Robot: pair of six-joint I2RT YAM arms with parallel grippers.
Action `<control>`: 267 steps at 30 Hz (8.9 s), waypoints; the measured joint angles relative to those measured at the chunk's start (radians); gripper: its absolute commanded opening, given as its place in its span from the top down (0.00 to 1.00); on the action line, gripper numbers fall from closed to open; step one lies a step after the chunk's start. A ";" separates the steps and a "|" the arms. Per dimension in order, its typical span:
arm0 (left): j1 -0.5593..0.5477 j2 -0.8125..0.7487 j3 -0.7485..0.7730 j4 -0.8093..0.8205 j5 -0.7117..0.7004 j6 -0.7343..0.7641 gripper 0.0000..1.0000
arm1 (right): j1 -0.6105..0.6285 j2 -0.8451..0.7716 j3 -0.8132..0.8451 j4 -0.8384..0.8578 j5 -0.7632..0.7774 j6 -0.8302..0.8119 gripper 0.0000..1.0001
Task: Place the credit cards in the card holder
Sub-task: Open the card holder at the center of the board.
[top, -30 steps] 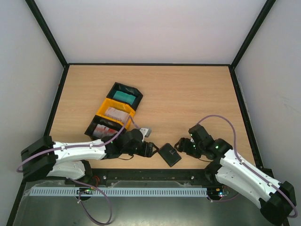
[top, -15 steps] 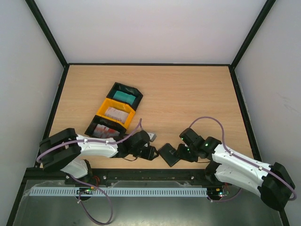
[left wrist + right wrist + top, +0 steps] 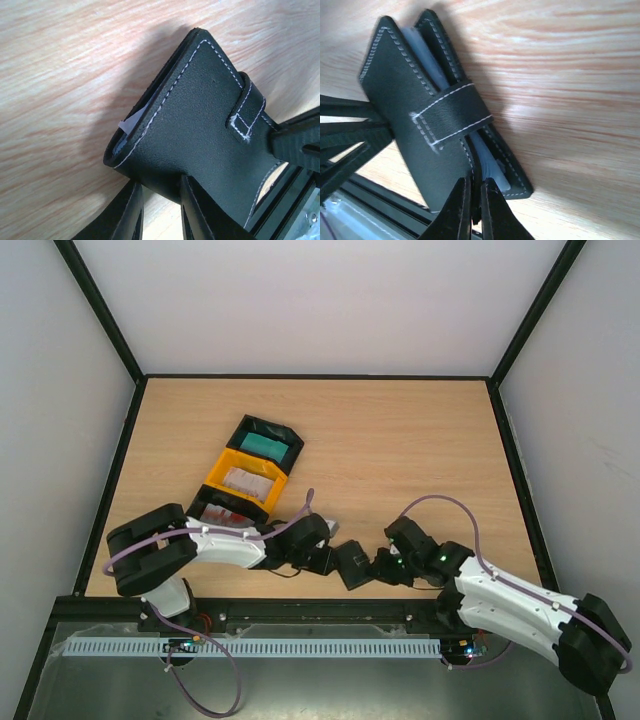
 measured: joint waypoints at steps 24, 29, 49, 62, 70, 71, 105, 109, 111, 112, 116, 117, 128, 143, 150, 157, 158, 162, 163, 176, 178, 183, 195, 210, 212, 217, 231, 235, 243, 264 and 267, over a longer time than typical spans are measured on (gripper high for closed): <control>0.309 -0.568 -0.143 0.040 -0.081 -0.204 0.00 | 0.000 0.101 0.270 0.277 0.101 0.140 0.98; 0.348 -0.599 -0.143 0.084 -0.032 -0.328 0.04 | 0.000 0.121 0.303 0.408 0.046 0.183 0.98; 0.391 -0.626 -0.158 0.240 0.053 -0.562 0.28 | 0.000 0.093 0.295 0.710 -0.087 0.257 0.98; 0.391 -0.686 -0.153 0.257 0.012 -0.618 0.85 | 0.000 0.080 0.299 0.700 -0.088 0.247 0.70; 0.391 -0.700 -0.135 0.214 -0.117 -0.317 0.97 | -0.001 0.063 0.456 0.412 0.080 0.124 0.14; 0.391 -0.700 -0.124 0.209 -0.132 -0.249 0.97 | -0.001 0.060 0.472 0.389 0.102 0.115 0.14; 0.351 -0.603 -0.187 0.599 -0.039 1.757 0.32 | -0.003 0.352 0.774 0.246 0.238 0.454 0.98; 0.347 -0.681 -0.182 0.573 -0.091 1.591 0.22 | -0.009 0.316 0.743 0.306 0.288 0.430 0.98; 0.347 -0.724 -0.144 0.516 -0.110 1.453 0.11 | -0.009 0.305 0.739 0.347 0.299 0.394 0.98; 0.347 -0.740 -0.111 0.478 -0.119 1.368 0.10 | -0.009 0.303 0.739 0.368 0.303 0.374 0.98; 0.349 -0.744 0.103 0.255 -0.189 0.930 0.00 | -0.009 0.293 0.739 0.464 0.310 0.275 0.98; 0.354 -0.739 0.162 0.201 -0.196 0.803 0.00 | -0.009 0.289 0.737 0.485 0.310 0.258 0.98; 0.419 -0.664 0.145 0.191 0.033 -0.237 0.02 | -0.009 0.203 0.647 0.784 0.241 0.158 0.98; 0.393 -0.606 0.073 0.440 0.053 -0.563 0.97 | -0.011 0.195 0.473 1.002 0.196 0.333 0.65; 0.391 -0.612 0.077 0.298 -0.008 -0.415 0.97 | -0.037 0.179 0.505 0.775 0.235 0.191 0.25; 0.402 -0.579 0.159 -0.004 -0.033 -0.081 0.97 | -0.077 0.300 0.776 0.304 0.285 -0.212 0.21; 0.402 -0.568 0.172 -0.033 -0.032 -0.041 0.97 | -0.077 0.325 0.800 0.264 0.276 -0.266 0.22; 0.402 -0.515 0.214 -0.148 -0.020 0.122 0.97 | -0.077 0.404 0.820 0.153 0.216 -0.409 0.26; 0.402 -0.506 0.218 -0.169 -0.017 0.149 0.97 | -0.077 0.420 0.820 0.138 0.196 -0.431 0.26; 0.429 -0.457 0.241 -0.317 0.019 0.304 0.97 | -0.068 0.535 0.827 0.070 0.276 -0.439 0.56; 0.435 -0.458 0.241 -0.323 0.022 0.310 0.97 | -0.063 0.540 0.827 0.042 0.355 -0.420 0.57; 0.441 -0.467 0.256 -0.323 0.024 0.319 0.97 | -0.079 0.575 0.827 -0.091 0.618 -0.321 0.54; 0.450 -0.472 0.256 -0.341 0.041 0.343 0.97 | -0.085 0.315 0.732 0.132 0.304 -0.334 0.34; 0.469 -0.471 0.280 -0.384 0.133 0.363 0.97 | -0.079 0.432 0.711 0.221 0.166 -0.330 0.96; 0.473 -0.470 0.280 -0.385 0.137 0.363 0.97 | -0.079 0.432 0.702 0.220 0.177 -0.327 0.98; 0.479 -0.462 0.280 -0.392 0.146 0.362 0.87 | -0.079 0.430 0.692 0.214 0.206 -0.311 0.98; 0.487 -0.431 0.077 -0.308 0.050 0.298 0.00 | -0.079 0.369 0.599 0.062 0.251 -0.238 0.98; 0.487 -0.441 0.008 -0.279 -0.006 0.273 0.00 | -0.079 0.372 0.522 0.017 0.240 -0.198 0.98; 0.487 -0.480 -0.024 -0.148 -0.018 0.250 0.00 | -0.079 0.418 0.604 -0.035 0.201 -0.170 0.98; 0.487 -0.719 -0.117 -0.059 -0.101 0.205 0.00 | -0.079 0.383 0.603 0.341 -0.142 0.339 0.98; 0.487 -0.741 -0.117 -0.064 -0.126 0.201 0.00 | -0.083 0.382 0.531 0.465 -0.166 0.450 0.98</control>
